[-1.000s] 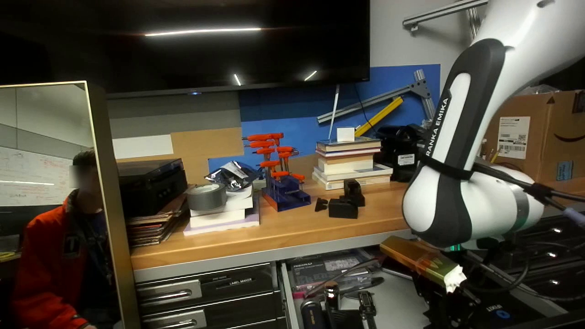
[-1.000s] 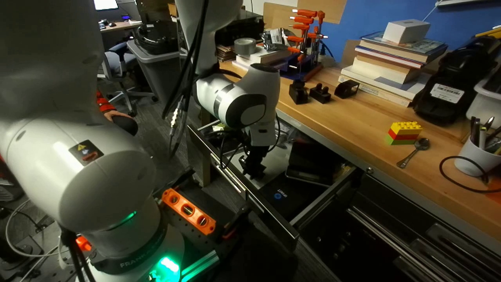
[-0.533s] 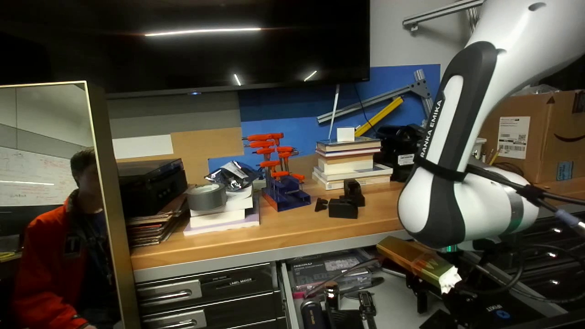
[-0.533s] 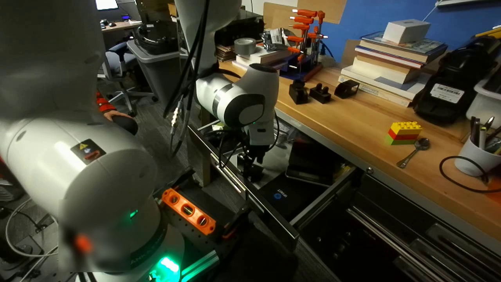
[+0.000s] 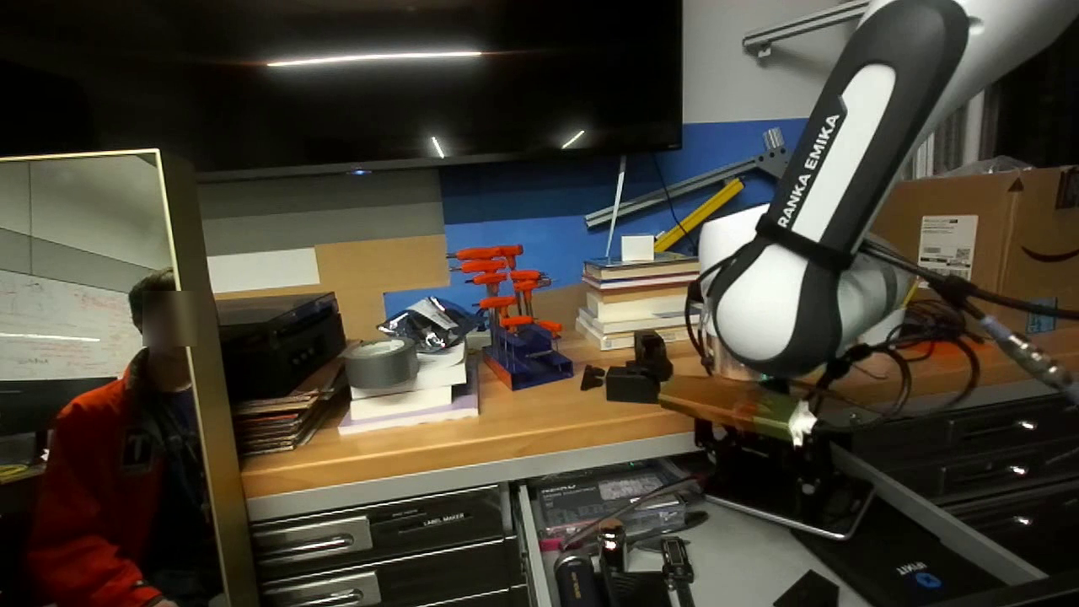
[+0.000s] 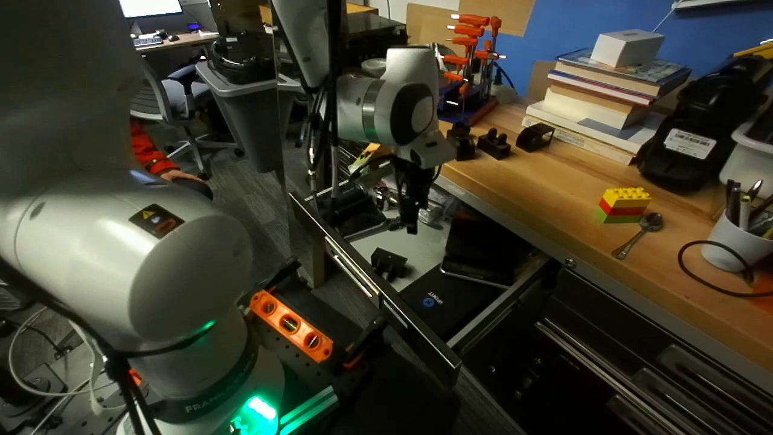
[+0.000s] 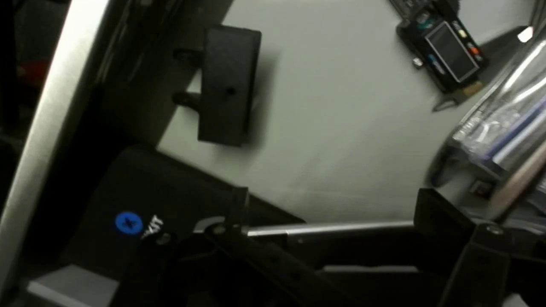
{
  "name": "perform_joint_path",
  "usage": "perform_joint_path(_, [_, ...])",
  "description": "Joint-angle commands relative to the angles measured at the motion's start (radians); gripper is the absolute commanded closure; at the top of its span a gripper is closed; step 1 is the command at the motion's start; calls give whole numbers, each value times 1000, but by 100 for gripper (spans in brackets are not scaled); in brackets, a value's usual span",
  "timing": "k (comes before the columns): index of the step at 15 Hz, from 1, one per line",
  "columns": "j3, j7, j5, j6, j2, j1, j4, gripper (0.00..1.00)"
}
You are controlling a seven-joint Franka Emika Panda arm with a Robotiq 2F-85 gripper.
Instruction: Put the black objects in the drawer and close it
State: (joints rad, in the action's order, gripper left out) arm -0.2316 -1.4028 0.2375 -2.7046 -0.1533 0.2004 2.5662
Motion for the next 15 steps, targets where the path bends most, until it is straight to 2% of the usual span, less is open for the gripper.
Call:
perform_joint_path(1, [61,46,91,174,75,-36,-130,0])
perform_joint_path(4, [124,167,66,238,73,-71,-243,0])
perform_joint_path(7, [170,342,-1,234,40,-100,-333,0])
perform_joint_path(10, [207,570,-129,206,8,-122,-386,0])
perform_joint_path(15, [249,950,-345,240,-74,-152,-493,0])
